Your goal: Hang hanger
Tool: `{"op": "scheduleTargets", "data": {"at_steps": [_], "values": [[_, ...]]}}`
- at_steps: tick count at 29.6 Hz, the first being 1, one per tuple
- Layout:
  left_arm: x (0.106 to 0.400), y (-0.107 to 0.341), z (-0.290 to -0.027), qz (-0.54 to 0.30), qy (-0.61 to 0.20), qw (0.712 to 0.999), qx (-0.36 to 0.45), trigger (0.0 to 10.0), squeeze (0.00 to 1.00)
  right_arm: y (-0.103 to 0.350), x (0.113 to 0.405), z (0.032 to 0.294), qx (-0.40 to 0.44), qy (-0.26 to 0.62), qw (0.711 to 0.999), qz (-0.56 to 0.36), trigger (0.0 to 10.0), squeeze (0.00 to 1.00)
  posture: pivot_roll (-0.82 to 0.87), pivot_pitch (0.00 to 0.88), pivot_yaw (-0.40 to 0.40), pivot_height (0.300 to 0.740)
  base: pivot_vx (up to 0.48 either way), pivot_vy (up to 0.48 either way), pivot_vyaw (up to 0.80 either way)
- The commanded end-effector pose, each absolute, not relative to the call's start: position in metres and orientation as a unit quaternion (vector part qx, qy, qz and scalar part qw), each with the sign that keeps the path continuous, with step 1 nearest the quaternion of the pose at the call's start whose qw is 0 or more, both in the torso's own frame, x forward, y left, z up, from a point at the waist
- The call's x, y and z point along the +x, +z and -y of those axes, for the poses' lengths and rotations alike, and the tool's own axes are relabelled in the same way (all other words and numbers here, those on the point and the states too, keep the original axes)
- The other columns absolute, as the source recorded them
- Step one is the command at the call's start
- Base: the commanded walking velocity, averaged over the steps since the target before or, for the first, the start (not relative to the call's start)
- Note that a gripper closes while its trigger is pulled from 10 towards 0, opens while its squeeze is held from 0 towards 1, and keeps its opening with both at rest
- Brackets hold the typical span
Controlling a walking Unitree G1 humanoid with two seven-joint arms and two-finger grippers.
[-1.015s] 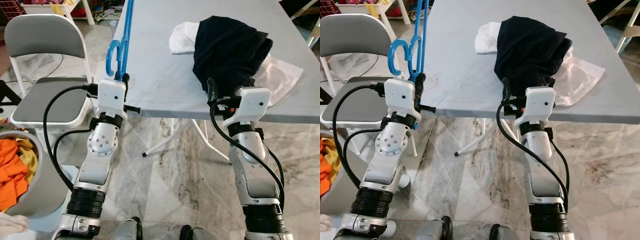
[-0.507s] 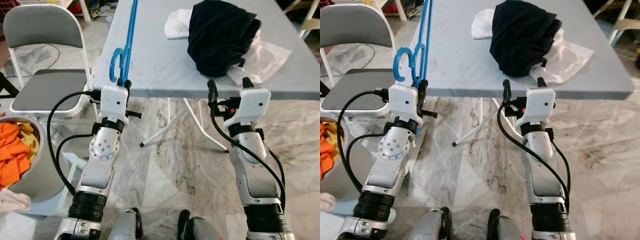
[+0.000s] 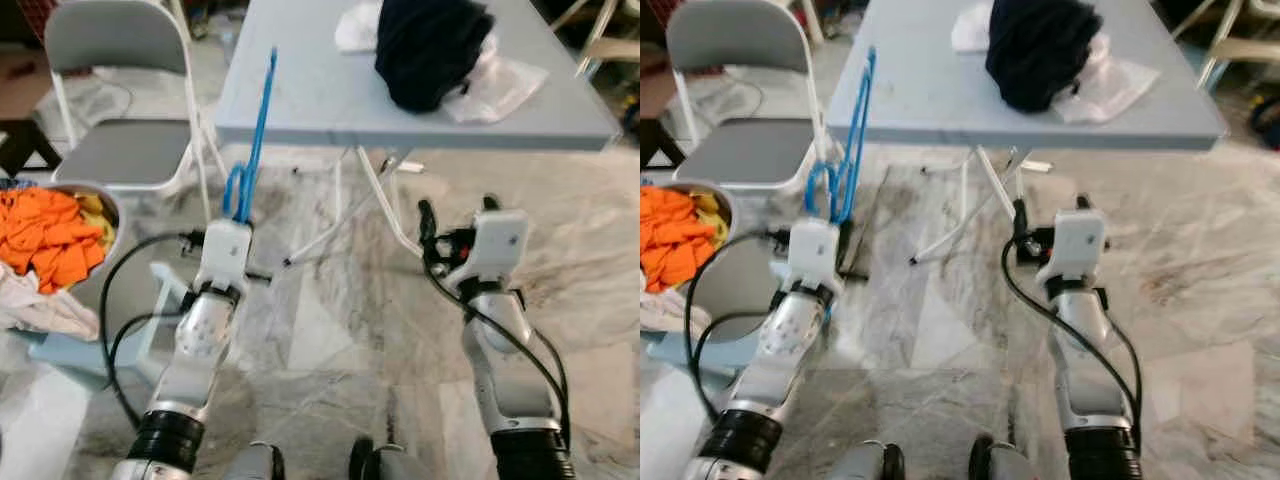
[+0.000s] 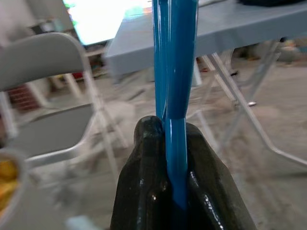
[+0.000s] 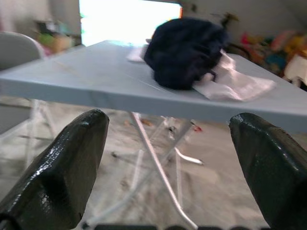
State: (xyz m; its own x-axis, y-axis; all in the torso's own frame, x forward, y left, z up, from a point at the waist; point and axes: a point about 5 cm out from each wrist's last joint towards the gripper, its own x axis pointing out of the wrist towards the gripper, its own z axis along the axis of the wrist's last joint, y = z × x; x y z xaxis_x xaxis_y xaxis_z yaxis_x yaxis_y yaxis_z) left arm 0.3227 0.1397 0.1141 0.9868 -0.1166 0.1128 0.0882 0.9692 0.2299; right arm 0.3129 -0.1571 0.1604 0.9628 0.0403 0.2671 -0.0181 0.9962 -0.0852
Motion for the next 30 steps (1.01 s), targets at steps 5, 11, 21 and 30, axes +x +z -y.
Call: {"op": "scheduleTargets", "data": {"at_steps": [5, 11, 21, 30], "values": [[0.295, 0.037, -0.155, -0.085, -0.09, 0.983, 0.136, 10.0, 0.0, 0.12, 0.308, 0.158, -0.057, 0.026, 0.996, 0.069, 10.0, 0.0, 0.06, 0.193, 0.013, 0.74, 0.0, 0.0, 0.0], [0.276, 0.005, -0.165, -0.157, -0.092, 0.974, 0.132, 10.0, 0.0, 0.094, 0.302, 0.159, -0.06, 0.033, 0.997, 0.024, 10.0, 0.0, 0.05, 0.198, 0.012, 0.74, 0.0, 0.0, 0.0], [0.262, -0.02, -0.162, -0.219, -0.118, 0.959, 0.137, 10.0, 0.0, 0.033, 0.286, 0.164, -0.015, 0.027, 0.994, -0.102, 10.0, 0.0, 0.05, 0.192, 0.01, 0.74, 0.0, 0.0, 0.0], [0.264, -0.018, -0.145, -0.216, -0.261, 0.927, 0.162, 10.0, 0.0, 0.019, 0.284, 0.165, -0.065, 0.058, 0.987, -0.135, 10.0, 0.0, 0.05, 0.191, 0.011, 0.74, 0.0, 0.0, 0.0]]}}
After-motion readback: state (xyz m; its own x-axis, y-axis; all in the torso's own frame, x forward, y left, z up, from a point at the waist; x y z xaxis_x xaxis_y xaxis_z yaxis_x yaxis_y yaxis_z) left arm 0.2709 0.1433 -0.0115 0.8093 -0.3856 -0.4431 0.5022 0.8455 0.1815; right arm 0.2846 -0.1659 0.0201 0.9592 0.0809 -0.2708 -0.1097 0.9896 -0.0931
